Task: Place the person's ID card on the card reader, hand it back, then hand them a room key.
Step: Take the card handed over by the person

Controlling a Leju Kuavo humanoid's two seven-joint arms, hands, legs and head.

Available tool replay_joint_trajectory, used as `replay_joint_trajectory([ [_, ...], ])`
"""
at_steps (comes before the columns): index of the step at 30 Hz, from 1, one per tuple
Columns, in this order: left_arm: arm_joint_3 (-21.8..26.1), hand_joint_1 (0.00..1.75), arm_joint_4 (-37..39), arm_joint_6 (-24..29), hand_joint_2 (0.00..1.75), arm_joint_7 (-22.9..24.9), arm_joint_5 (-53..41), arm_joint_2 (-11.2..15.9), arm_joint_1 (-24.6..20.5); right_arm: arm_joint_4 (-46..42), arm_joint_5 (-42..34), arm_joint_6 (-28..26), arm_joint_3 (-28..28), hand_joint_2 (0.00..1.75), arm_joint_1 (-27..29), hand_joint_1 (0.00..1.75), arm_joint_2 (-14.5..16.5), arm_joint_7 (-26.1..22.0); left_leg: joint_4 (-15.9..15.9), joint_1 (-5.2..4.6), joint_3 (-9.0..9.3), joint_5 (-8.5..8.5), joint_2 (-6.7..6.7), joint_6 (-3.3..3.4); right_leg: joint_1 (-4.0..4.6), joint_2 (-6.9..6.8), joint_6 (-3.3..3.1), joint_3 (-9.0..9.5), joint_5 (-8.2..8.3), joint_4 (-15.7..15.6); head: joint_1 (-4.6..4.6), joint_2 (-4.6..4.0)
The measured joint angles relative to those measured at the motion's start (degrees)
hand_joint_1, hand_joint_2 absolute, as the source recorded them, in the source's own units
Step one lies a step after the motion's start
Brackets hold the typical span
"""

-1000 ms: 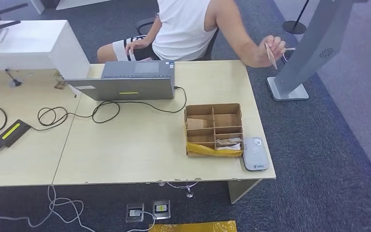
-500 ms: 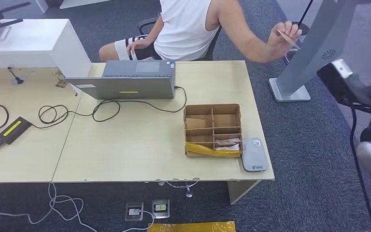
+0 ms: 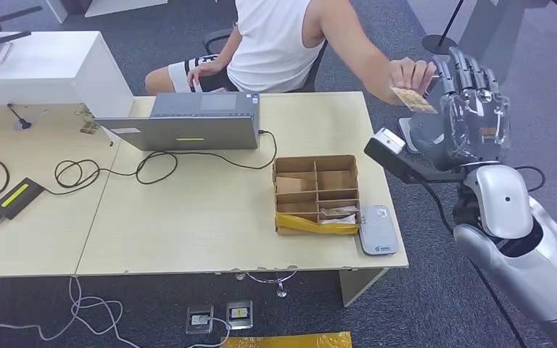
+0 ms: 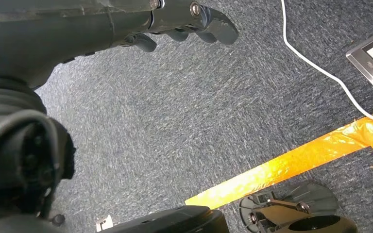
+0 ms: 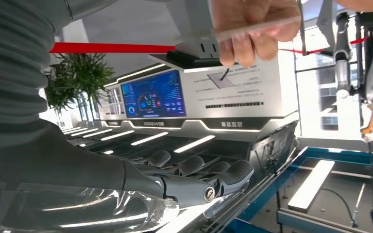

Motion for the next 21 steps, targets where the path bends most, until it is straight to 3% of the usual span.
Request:
replay_joint_trajectory([
  [19, -0.1, 0.0, -0.2, 0.1, 0.0, 0.0, 1.2, 0.5, 0.0, 1.9, 0.5, 0.5, 7.2, 1.75, -3.3, 0.0, 3.2, -0.7, 0.0, 0.01, 0.04, 0.0, 0.11, 0.0, 0.01, 0.14, 0.0, 0.0, 0.0, 0.0, 0.0, 0.0],
  [20, -0.1, 0.0, -0.2, 0.1, 0.0, 0.0, 1.4, 0.5, 0.0, 2.1, 0.5, 0.4, 7.5, 1.75, -3.5, 0.02, 3.4, -0.7, 0.0, 0.01, 0.05, 0.0, 0.12, 0.0, 0.01, 0.14, 0.0, 0.0, 0.0, 0.0, 0.0, 0.0],
  [21, -0.1, 0.0, -0.2, 0.1, 0.0, 0.0, 1.5, 0.5, 0.0, 2.4, 0.4, 0.4, 7.8, 1.75, -3.7, 0.21, 3.6, -0.7, 0.0, 0.01, 0.05, 0.0, 0.12, 0.0, 0.01, 0.15, 0.0, 0.0, 0.0, 0.0, 0.0, 0.0],
])
